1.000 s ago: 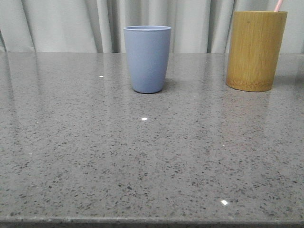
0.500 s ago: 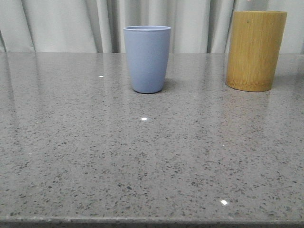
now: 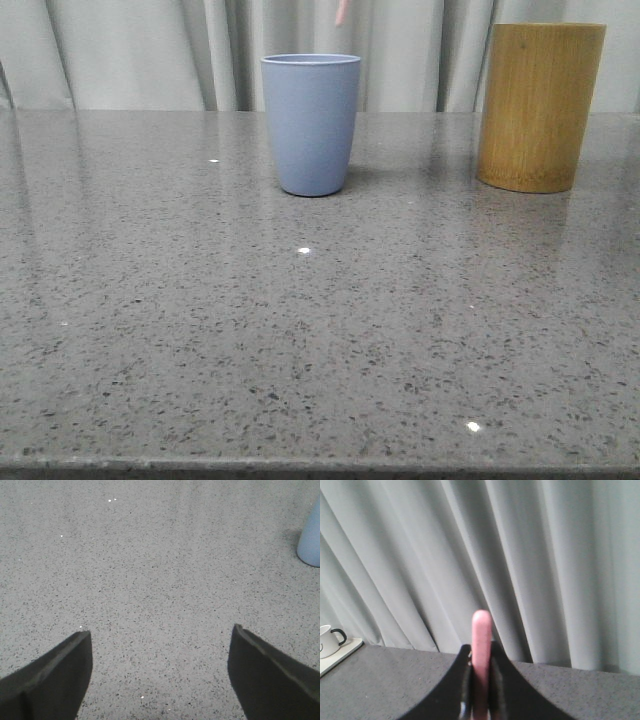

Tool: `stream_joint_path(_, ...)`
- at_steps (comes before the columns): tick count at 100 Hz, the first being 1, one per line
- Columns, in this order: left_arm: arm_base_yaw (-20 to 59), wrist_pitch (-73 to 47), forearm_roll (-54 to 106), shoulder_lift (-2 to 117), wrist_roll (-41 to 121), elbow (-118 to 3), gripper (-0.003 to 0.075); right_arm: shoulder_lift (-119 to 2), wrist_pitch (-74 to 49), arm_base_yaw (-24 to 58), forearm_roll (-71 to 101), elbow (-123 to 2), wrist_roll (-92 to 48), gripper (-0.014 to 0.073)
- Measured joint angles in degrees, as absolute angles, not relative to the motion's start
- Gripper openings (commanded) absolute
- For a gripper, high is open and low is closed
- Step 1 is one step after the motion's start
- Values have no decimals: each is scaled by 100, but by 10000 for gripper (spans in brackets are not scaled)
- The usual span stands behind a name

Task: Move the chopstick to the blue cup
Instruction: 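Carry the pink stick over the blue cup and release it inside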

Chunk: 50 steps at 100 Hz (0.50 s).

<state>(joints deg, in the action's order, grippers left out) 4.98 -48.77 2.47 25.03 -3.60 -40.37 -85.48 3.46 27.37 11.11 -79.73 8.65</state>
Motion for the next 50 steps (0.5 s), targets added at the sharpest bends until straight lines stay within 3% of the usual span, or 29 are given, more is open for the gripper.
stream_joint_path(28, 498, -4877, 247, 2503, -360, -4037, 546, -9085, 373, 2882, 1102, -7973, 865, -43)
stream_joint_path(35, 498, -4877, 247, 2503, -360, -4037, 546, -9137, 286, 2882, 1102, -7973, 865, 32)
stream_joint_path(50, 498, -4877, 247, 2503, -360, -4037, 546, -9150, 189, 2891, 1102, -7973, 865, 300)
